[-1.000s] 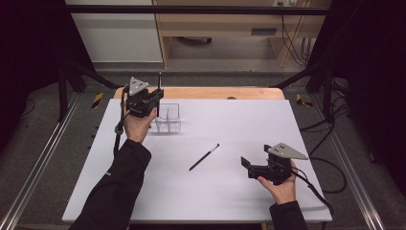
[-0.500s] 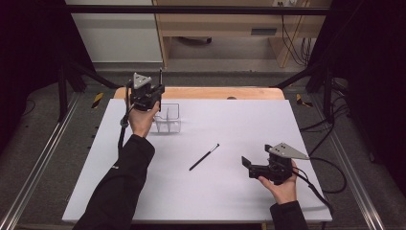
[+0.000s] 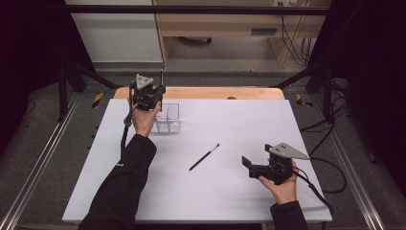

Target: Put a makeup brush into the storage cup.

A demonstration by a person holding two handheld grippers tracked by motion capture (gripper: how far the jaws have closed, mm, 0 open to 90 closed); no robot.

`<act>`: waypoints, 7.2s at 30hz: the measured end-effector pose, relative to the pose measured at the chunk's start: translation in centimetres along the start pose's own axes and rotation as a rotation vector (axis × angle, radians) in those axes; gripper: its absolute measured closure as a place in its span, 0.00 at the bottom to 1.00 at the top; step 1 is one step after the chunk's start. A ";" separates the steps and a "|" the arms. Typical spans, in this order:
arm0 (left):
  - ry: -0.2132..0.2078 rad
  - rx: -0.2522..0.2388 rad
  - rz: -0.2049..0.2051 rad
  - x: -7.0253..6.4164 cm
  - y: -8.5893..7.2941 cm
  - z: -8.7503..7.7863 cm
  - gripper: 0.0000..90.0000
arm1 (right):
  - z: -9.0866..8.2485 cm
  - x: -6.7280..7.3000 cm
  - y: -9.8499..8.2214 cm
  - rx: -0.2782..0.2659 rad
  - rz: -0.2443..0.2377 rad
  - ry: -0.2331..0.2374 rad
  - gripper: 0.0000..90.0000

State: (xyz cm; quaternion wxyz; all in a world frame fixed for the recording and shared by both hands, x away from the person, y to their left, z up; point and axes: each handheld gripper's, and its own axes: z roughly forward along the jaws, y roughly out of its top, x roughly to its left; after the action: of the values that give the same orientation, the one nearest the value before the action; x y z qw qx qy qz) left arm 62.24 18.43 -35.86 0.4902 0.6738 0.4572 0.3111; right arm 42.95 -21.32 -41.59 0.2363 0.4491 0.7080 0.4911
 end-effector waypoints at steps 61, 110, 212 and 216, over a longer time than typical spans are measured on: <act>-0.017 0.038 0.033 0.9 -4.3 -3.1 0.57 | 0.2 0.6 0.2 -0.005 -0.006 0.018 0.04; -0.174 0.099 0.120 -2.3 -10.5 -15.2 0.14 | 1.1 1.8 2.1 0.004 -0.048 0.050 0.05; -0.195 0.183 0.126 -2.2 -13.1 -15.7 0.11 | 16.1 6.9 0.8 0.397 -0.398 0.302 0.12; -0.196 0.182 0.127 -2.1 -13.1 -15.7 0.11 | 16.6 7.3 0.6 0.399 -0.406 0.318 0.13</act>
State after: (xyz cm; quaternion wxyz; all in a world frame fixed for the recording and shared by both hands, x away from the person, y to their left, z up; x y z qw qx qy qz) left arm 43.68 23.70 -43.03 0.4486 0.7702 0.3899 0.2313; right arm 52.53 -6.92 -46.98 0.1233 0.2536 0.8935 0.3496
